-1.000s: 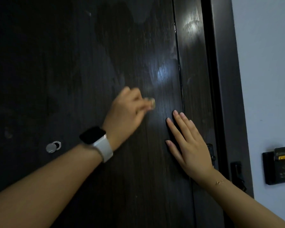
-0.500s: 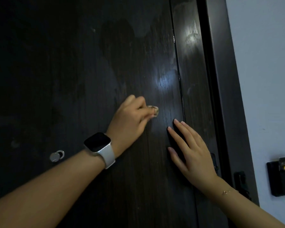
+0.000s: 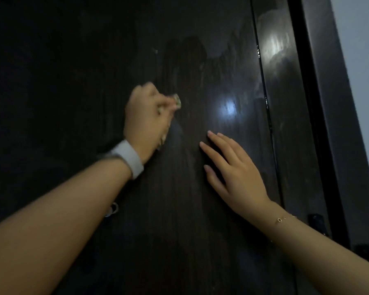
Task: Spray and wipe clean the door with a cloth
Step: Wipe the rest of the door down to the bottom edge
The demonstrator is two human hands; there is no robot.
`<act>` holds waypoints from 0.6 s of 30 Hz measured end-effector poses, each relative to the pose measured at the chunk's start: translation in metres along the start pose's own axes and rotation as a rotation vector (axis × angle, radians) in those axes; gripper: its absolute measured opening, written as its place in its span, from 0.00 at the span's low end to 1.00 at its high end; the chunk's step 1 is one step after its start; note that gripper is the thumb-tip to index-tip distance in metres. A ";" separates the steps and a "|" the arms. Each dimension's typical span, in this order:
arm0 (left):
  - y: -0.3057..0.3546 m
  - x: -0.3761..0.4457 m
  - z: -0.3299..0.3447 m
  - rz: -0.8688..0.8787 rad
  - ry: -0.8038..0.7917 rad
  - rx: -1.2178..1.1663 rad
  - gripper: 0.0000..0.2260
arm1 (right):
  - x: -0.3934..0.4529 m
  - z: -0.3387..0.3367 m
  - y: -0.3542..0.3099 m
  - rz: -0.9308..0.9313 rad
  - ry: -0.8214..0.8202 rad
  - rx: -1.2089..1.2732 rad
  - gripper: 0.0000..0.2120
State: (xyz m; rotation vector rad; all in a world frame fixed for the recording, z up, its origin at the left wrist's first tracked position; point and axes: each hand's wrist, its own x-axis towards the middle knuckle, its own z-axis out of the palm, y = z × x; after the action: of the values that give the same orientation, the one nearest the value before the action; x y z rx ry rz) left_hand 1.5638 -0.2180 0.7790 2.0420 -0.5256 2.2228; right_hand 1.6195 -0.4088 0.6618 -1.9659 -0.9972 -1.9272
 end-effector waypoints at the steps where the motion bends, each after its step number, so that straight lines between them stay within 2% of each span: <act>1: 0.005 -0.026 -0.002 0.067 -0.027 -0.025 0.07 | -0.002 0.002 0.000 -0.001 0.003 -0.013 0.23; 5: 0.015 -0.119 -0.018 0.357 -0.292 -0.136 0.09 | -0.003 0.001 0.000 0.031 0.003 0.022 0.25; 7: 0.005 -0.118 -0.022 0.453 -0.338 -0.114 0.10 | -0.003 0.001 0.000 0.021 -0.005 -0.012 0.24; 8: 0.000 -0.105 -0.022 0.430 -0.319 -0.091 0.10 | -0.003 0.002 0.000 0.014 -0.003 -0.024 0.24; 11: -0.016 -0.040 -0.017 0.179 -0.130 0.003 0.12 | -0.003 0.004 -0.001 0.006 0.004 -0.045 0.23; 13: -0.022 -0.001 -0.014 0.063 -0.048 0.014 0.11 | -0.003 0.005 -0.001 -0.002 0.030 -0.063 0.23; 16: -0.020 0.003 -0.007 0.006 -0.001 0.024 0.09 | -0.004 0.007 -0.001 -0.012 0.050 -0.076 0.22; 18: -0.008 -0.030 -0.003 0.059 -0.028 0.019 0.09 | -0.004 0.007 -0.002 -0.015 0.050 -0.075 0.23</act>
State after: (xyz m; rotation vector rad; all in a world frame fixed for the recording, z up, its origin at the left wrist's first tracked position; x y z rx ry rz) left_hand 1.5663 -0.2043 0.7515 2.0967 -0.5763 2.2433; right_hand 1.6239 -0.4047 0.6566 -1.9440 -0.9428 -2.0396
